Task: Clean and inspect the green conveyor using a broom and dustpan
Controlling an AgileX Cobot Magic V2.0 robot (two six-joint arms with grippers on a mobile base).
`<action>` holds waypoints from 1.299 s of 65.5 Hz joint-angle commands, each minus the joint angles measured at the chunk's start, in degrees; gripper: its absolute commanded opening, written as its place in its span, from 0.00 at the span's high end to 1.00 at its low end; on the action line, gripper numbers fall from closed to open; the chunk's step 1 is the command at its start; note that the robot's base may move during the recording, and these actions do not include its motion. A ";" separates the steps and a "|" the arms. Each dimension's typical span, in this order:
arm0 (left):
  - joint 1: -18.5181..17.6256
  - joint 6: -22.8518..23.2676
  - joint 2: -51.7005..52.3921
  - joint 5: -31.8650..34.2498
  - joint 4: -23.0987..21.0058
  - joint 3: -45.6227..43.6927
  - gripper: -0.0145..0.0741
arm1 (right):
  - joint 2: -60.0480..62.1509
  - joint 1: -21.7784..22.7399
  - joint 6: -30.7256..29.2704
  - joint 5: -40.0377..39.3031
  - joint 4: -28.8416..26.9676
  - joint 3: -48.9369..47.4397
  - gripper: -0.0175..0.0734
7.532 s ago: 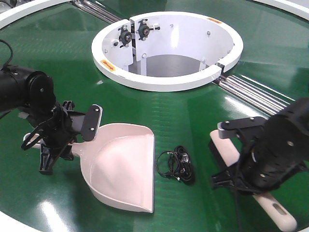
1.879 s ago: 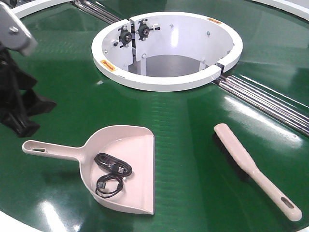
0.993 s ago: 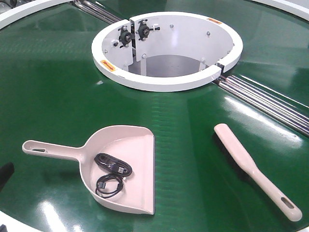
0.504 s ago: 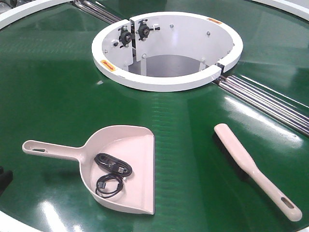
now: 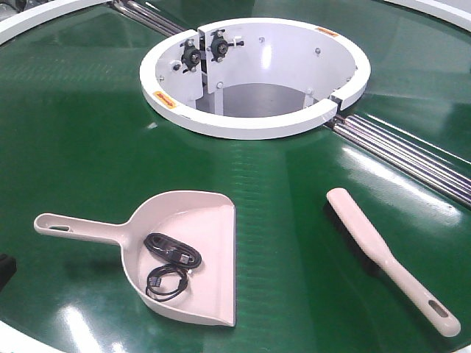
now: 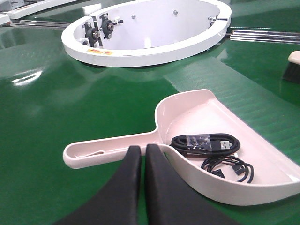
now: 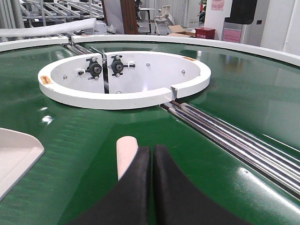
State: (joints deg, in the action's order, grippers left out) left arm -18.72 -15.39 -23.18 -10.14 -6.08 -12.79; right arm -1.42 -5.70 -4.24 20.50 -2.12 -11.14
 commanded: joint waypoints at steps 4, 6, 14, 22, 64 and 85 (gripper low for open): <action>-0.52 0.49 -0.41 4.13 -0.59 -1.51 0.85 | -1.21 0.26 -0.11 -4.46 -0.12 -1.40 0.82; -0.52 0.49 -0.41 4.13 -0.59 -1.51 0.85 | -1.21 0.26 -0.11 -4.46 -0.12 -1.40 0.82; -0.33 0.49 -0.29 4.42 -0.59 -0.41 0.85 | -1.21 0.26 -0.11 -4.46 -0.12 -1.40 0.82; 1.69 0.49 3.13 4.63 -0.59 2.62 0.85 | -1.21 0.26 -0.11 -4.54 -0.12 -1.40 0.82; 13.45 13.98 24.79 10.14 4.39 16.20 0.85 | -1.21 0.26 -0.11 -4.43 -0.12 -1.40 0.82; 13.45 13.90 24.79 9.70 4.35 16.20 0.85 | -1.21 0.26 -0.11 -4.28 -0.12 -1.40 0.82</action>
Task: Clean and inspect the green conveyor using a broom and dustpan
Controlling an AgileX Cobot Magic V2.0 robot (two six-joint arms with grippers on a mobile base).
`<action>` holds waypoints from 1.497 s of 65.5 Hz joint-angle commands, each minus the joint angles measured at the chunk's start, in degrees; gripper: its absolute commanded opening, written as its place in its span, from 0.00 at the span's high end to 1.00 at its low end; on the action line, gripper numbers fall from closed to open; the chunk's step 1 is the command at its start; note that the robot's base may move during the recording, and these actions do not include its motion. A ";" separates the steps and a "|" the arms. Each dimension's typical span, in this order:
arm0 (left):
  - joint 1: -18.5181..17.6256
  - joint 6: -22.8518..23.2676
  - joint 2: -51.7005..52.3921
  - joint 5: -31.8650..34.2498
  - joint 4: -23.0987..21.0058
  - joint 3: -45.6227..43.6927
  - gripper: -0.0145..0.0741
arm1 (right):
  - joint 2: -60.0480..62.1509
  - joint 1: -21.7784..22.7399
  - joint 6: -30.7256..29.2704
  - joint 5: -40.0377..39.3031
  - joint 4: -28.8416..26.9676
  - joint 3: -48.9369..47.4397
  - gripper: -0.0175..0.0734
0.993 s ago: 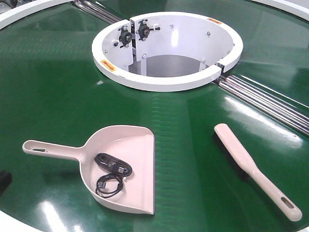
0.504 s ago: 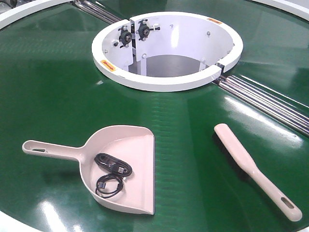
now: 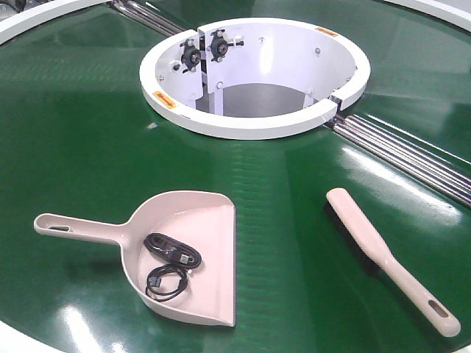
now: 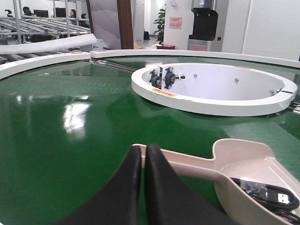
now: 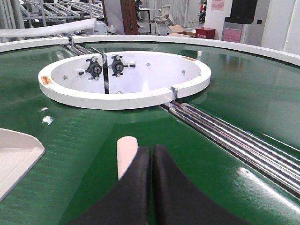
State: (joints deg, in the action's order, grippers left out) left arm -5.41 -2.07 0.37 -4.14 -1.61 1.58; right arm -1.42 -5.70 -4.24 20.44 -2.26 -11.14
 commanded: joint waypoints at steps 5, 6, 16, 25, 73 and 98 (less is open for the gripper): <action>0.14 0.58 1.23 3.70 -0.12 1.79 0.85 | -1.21 0.26 -0.11 -4.22 0.02 -1.40 0.82; 0.14 0.58 1.23 3.70 -0.12 1.79 0.85 | -1.21 0.26 -0.11 -4.22 0.02 -1.40 0.82; 0.14 0.58 1.18 3.70 -0.12 1.79 0.85 | -1.21 0.26 -0.11 -4.22 0.02 -1.40 0.82; 0.14 0.58 1.18 3.70 -0.12 1.79 0.85 | -1.21 0.26 -0.11 -4.22 0.02 -1.40 0.82; 0.14 0.58 1.19 3.70 -0.12 1.79 0.84 | -1.21 0.26 -0.11 -5.79 2.26 1.06 0.82; 0.14 0.58 1.11 3.63 -0.12 1.79 0.84 | 3.01 0.26 -0.12 -20.81 2.26 13.93 0.82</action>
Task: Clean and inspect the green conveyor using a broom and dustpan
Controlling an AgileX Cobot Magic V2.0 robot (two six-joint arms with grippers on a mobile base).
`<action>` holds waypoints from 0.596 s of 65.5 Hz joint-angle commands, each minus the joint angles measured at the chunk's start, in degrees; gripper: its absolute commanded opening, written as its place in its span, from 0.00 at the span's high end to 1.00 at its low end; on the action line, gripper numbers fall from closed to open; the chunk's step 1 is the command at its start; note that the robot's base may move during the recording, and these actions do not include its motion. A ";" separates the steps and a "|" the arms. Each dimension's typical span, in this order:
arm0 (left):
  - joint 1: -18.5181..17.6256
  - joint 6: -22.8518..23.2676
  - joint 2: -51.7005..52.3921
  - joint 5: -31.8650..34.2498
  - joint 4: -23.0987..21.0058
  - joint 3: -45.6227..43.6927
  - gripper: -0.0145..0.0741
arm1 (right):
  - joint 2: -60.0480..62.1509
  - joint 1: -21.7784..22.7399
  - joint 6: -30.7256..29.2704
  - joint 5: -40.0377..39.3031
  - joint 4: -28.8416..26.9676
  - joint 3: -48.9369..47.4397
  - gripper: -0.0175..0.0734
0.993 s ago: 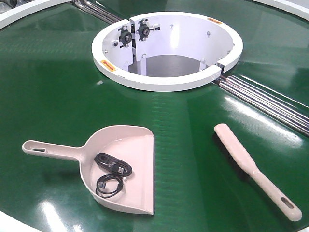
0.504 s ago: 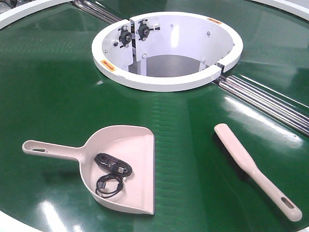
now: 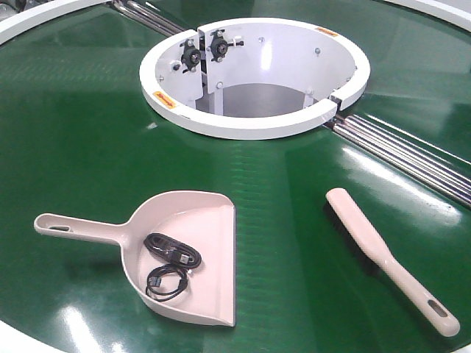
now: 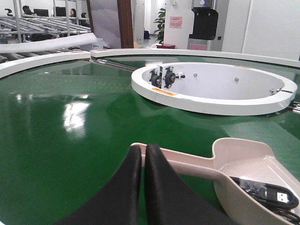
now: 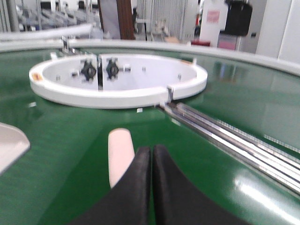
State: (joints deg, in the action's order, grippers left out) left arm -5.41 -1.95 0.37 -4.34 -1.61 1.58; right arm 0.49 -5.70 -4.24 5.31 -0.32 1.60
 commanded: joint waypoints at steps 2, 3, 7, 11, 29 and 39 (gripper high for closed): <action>0.14 0.46 1.11 3.84 -0.12 1.79 0.84 | 1.15 0.33 -0.12 -5.90 0.32 1.19 0.82; 0.14 0.46 1.11 3.84 -0.12 1.79 0.84 | 1.15 0.43 -0.12 -5.98 0.32 1.19 0.82; 0.14 0.46 1.11 3.84 -0.12 1.79 0.84 | 1.15 0.40 -0.12 -6.19 -0.04 1.19 0.82; 0.14 0.46 1.11 3.84 -0.12 1.79 0.84 | 1.15 0.40 -0.08 -6.19 -0.05 1.19 0.82; 0.14 0.46 1.11 3.84 -0.12 1.79 0.84 | 1.15 0.40 1.50 -6.19 3.08 1.19 0.82; 0.14 0.46 1.11 3.84 -0.12 1.79 0.84 | 1.15 0.40 4.90 -6.19 4.88 1.19 0.82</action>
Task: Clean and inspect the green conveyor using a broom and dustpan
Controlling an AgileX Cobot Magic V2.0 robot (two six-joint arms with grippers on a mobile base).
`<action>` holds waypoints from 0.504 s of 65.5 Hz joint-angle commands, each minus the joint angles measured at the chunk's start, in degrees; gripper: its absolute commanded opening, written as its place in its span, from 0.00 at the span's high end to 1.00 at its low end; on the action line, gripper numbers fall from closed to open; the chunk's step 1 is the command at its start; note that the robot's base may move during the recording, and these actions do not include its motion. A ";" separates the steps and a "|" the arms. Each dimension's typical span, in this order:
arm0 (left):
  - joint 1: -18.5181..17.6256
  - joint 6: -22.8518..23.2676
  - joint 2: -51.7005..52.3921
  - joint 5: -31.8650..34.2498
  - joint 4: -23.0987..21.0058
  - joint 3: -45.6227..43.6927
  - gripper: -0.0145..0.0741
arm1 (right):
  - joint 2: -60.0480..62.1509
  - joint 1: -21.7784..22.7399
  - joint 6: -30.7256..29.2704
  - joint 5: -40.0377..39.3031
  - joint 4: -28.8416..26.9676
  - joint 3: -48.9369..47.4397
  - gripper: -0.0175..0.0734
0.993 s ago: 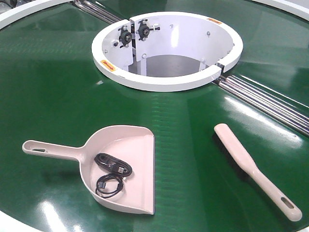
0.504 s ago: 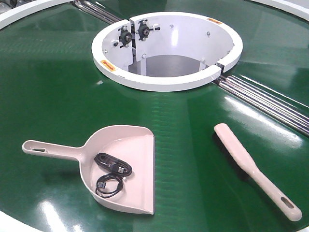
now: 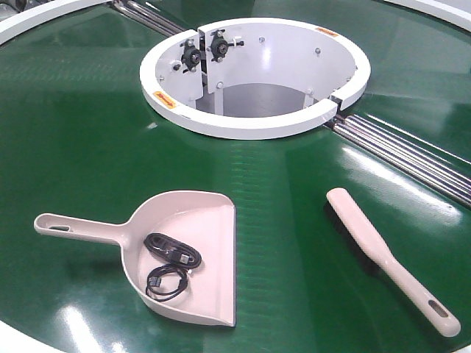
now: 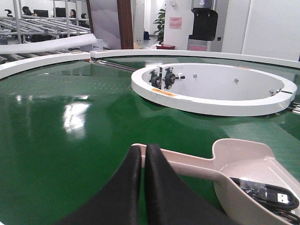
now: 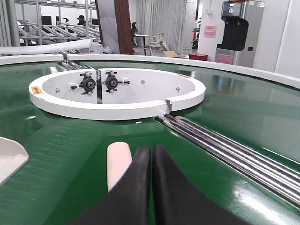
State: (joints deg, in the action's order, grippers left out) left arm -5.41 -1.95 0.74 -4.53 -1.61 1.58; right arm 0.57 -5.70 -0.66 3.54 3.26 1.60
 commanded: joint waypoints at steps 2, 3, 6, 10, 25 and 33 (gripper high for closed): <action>0.14 0.46 0.74 4.03 -0.12 1.79 0.84 | 1.07 0.40 1.32 -4.42 1.30 1.19 0.82; 0.14 0.46 0.74 4.03 -0.12 1.79 0.84 | 1.07 0.40 1.32 -4.42 1.30 1.19 0.82; 0.14 0.46 0.74 4.03 -0.12 1.79 0.84 | 1.07 0.40 1.32 -4.42 1.14 1.19 0.82; 0.14 0.46 0.74 4.03 -0.12 1.79 0.84 | 1.07 0.40 1.32 -4.42 1.14 1.19 0.82; 0.14 0.46 0.74 4.03 -0.12 1.79 0.84 | 1.07 0.40 1.32 -4.37 1.14 1.19 0.82; 0.14 0.46 0.74 4.03 -0.12 1.79 0.84 | 1.07 0.40 1.32 -4.37 1.14 1.19 0.82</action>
State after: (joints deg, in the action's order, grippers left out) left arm -5.41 -1.95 0.74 -4.53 -1.59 1.58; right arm 0.57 -5.70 0.64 3.54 3.84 1.60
